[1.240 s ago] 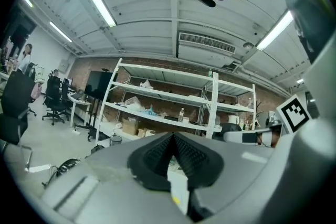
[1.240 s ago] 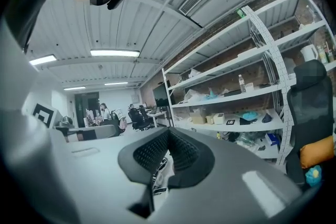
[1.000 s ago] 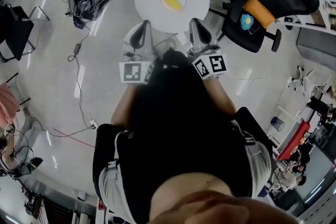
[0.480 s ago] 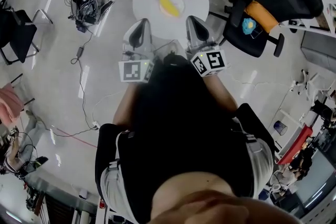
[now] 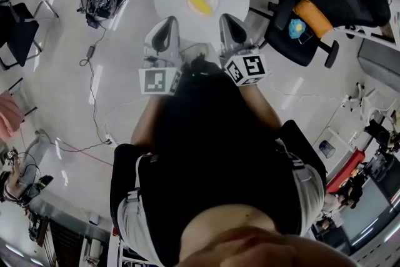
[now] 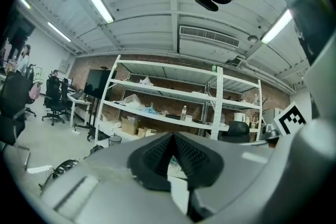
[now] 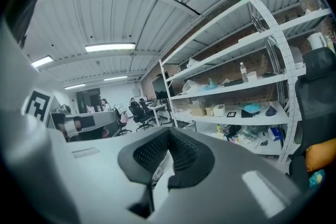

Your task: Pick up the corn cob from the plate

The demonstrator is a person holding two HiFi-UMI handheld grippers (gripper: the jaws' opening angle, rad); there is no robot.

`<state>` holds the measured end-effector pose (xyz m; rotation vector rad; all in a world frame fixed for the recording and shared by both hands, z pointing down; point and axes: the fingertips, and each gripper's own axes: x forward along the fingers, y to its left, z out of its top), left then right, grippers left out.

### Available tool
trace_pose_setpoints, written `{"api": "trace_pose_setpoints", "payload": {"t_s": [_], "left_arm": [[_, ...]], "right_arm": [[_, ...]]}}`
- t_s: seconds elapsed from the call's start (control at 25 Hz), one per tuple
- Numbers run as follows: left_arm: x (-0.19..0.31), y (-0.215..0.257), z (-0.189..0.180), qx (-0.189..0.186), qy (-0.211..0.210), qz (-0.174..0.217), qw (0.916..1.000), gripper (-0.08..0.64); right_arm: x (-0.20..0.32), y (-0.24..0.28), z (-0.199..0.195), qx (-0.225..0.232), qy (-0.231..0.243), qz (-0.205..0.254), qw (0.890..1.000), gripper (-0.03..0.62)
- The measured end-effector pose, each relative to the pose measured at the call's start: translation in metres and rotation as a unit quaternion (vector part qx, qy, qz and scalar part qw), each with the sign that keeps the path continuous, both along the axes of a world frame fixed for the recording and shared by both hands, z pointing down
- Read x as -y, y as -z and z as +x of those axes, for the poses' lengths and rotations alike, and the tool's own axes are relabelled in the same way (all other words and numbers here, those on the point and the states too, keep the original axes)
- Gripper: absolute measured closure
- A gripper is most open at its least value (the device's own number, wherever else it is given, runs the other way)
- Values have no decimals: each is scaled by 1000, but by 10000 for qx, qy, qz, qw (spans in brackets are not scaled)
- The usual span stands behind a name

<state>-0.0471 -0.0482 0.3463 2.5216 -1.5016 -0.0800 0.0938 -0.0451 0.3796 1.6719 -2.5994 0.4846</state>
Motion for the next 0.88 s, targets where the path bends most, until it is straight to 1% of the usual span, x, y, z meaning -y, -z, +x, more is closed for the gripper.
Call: {"api": "trace_pose_setpoints", "payload": {"t_s": [0.48, 0.76, 0.88], "left_arm": [[14, -18, 16, 6, -6, -207, 9998, 558], [17, -31, 24, 31, -17, -309, 9995, 558], [21, -39, 28, -1, -20, -434, 9991, 558]], "right_arm": [[16, -45, -1, -118, 158, -521, 9984, 586], [26, -82, -3, -291, 254, -875, 9954, 586], [32, -99, -3, -341, 271, -1046, 9936, 586]]}}
